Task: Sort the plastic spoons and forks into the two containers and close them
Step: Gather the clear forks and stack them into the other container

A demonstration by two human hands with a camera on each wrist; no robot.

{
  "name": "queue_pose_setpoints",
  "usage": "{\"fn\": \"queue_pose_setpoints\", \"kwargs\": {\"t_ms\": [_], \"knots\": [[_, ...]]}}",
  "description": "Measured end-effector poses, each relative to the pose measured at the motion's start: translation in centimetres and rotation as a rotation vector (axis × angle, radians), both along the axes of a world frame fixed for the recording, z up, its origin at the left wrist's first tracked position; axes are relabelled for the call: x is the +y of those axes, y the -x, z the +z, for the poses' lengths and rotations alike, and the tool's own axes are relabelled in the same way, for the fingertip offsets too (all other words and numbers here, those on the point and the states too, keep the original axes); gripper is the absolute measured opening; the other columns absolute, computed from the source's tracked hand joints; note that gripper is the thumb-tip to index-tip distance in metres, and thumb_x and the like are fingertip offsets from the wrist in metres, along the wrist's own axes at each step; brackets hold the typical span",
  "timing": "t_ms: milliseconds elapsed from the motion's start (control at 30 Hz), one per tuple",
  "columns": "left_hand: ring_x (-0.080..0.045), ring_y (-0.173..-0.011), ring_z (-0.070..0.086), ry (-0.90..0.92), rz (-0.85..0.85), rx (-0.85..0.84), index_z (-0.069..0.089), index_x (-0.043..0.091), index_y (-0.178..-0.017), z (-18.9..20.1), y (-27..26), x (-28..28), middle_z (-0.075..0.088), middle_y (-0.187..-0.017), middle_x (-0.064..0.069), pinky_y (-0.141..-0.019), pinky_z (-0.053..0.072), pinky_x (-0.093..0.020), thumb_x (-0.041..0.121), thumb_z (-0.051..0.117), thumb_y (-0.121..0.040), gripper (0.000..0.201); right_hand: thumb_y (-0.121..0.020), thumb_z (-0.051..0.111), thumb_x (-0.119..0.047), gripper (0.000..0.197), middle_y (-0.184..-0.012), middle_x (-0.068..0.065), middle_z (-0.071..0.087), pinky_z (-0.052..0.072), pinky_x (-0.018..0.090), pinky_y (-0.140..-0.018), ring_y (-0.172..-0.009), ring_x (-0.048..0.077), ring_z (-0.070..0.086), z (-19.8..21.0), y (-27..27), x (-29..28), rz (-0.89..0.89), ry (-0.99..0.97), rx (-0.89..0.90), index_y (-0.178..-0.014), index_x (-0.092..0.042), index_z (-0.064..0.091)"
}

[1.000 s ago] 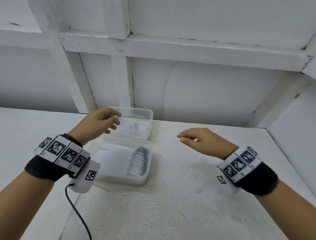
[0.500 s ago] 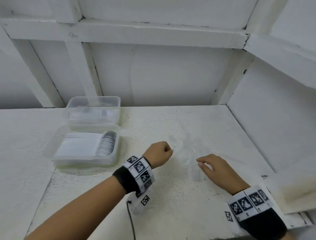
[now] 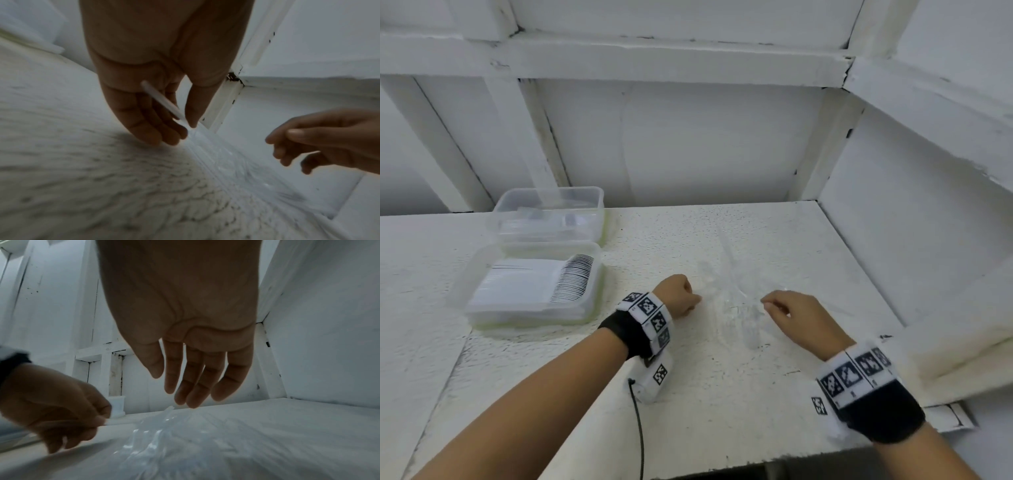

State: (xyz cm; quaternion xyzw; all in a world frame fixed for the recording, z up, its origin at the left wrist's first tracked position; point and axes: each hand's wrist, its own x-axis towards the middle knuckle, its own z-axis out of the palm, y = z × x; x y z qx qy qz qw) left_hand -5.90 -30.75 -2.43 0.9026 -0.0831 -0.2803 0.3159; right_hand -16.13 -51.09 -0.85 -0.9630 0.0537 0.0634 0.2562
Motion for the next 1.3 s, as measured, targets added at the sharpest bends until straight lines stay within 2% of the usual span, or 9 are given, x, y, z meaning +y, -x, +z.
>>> {"fn": "queue_pose_setpoints", "kwargs": {"t_ms": [100, 233, 400, 533, 700, 800, 967, 1133, 1300], "knots": [[-0.013, -0.06, 0.057, 0.191, 0.125, 0.178, 0.049, 0.01, -0.087, 0.4, 1.0, 1.8, 0.063, -0.073, -0.003, -0.063, 0.052, -0.025, 0.015, 0.052, -0.094, 0.01, -0.096, 0.046, -0.024, 0.025, -0.111, 0.003, 0.066, 0.048, 0.029, -0.085, -0.097, 0.018, 0.06, 0.3, -3.1, -0.3, -0.038, 0.049, 0.049, -0.112, -0.015, 0.063], [-0.008, -0.057, 0.055, 0.089, 0.007, 0.175, 0.056, 0.013, -0.109, 1.2, 1.9, 4.0, 0.063, -0.072, 0.003, -0.05, 0.045, -0.016, 0.021, 0.046, -0.098, 0.017, -0.097, 0.042, -0.022, 0.027, -0.118, 0.005, 0.062, 0.046, 0.028, -0.084, -0.101, 0.021, 0.058, 0.1, -6.4, 0.4, -0.021, 0.131, 0.111, -0.116, -0.014, 0.06], [-0.004, -0.059, 0.06, -0.176, -0.164, 0.157, 0.05, 0.018, -0.092, 2.1, 2.6, 6.4, 0.068, -0.076, 0.01, -0.068, 0.047, -0.02, 0.015, 0.042, -0.093, 0.009, -0.099, 0.037, -0.016, 0.036, -0.129, 0.009, 0.047, 0.044, 0.032, -0.09, -0.111, 0.025, 0.052, -0.9, -9.1, 2.3, 0.179, 0.294, 0.156, -0.132, -0.023, 0.047], [-0.007, -0.062, 0.051, -0.323, -0.22, 0.086, 0.045, 0.018, -0.088, 2.6, 3.1, 8.0, 0.061, -0.075, 0.009, -0.053, 0.038, -0.016, 0.015, 0.039, -0.092, 0.008, -0.1, 0.037, -0.022, 0.046, -0.139, 0.01, 0.033, 0.036, 0.04, -0.103, -0.123, 0.031, 0.038, -0.9, -10.9, 2.9, 0.278, 0.554, 0.133, -0.143, -0.037, 0.03], [-0.013, -0.096, 0.047, -0.417, -0.202, -0.049, 0.053, 0.017, -0.115, 2.9, 3.5, 9.7, 0.055, -0.117, 0.001, -0.08, 0.037, -0.02, 0.025, 0.039, -0.096, 0.025, -0.092, 0.041, -0.053, 0.06, -0.149, 0.007, 0.023, 0.022, 0.047, -0.112, -0.136, 0.035, 0.02, -1.1, -13.5, 3.1, 0.356, 0.749, 0.248, -0.145, -0.029, 0.026], [-0.014, -0.102, 0.051, -0.344, -0.128, -0.071, 0.055, 0.016, -0.118, 2.9, 3.9, 10.4, 0.056, -0.119, 0.001, -0.081, 0.037, -0.021, 0.027, 0.04, -0.097, 0.027, -0.095, 0.047, -0.029, 0.038, -0.142, 0.009, 0.031, 0.028, 0.041, -0.105, -0.13, 0.032, 0.029, -0.6, -13.5, 3.5, 0.443, 0.782, 0.204, -0.133, -0.026, 0.047], [-0.012, -0.063, 0.048, -0.117, 0.084, -0.068, 0.052, 0.016, -0.095, 2.5, 4.2, 10.4, 0.054, -0.077, 0.002, -0.051, 0.037, -0.018, 0.022, 0.043, -0.095, 0.012, -0.095, 0.045, -0.016, 0.024, -0.125, 0.008, 0.043, 0.037, 0.035, -0.087, -0.114, 0.027, 0.041, -0.2, -13.1, 2.9, 0.458, 0.762, 0.116, -0.116, -0.018, 0.057], [-0.012, -0.061, 0.047, 0.042, 0.187, -0.119, 0.051, 0.013, -0.091, 2.3, 3.3, 8.8, 0.055, -0.076, -0.001, -0.053, 0.039, -0.02, 0.014, 0.043, -0.094, 0.008, -0.099, 0.032, -0.015, 0.022, -0.115, 0.008, 0.053, 0.037, 0.034, -0.082, -0.099, 0.024, 0.048, -0.7, -12.8, 1.7, 0.458, 0.717, 0.066, -0.111, -0.012, 0.05], [-0.017, -0.072, 0.049, 0.042, 0.269, -0.189, 0.055, 0.01, -0.091, 0.6, 1.3, 5.7, 0.056, -0.082, -0.002, -0.057, 0.038, -0.023, 0.014, 0.051, -0.089, 0.006, -0.101, 0.029, -0.018, 0.013, -0.077, 0.005, 0.047, 0.036, 0.032, -0.062, -0.068, 0.023, 0.046, 0.4, -12.3, 0.9, 0.249, 0.287, -0.056, -0.092, -0.011, 0.035]]}}
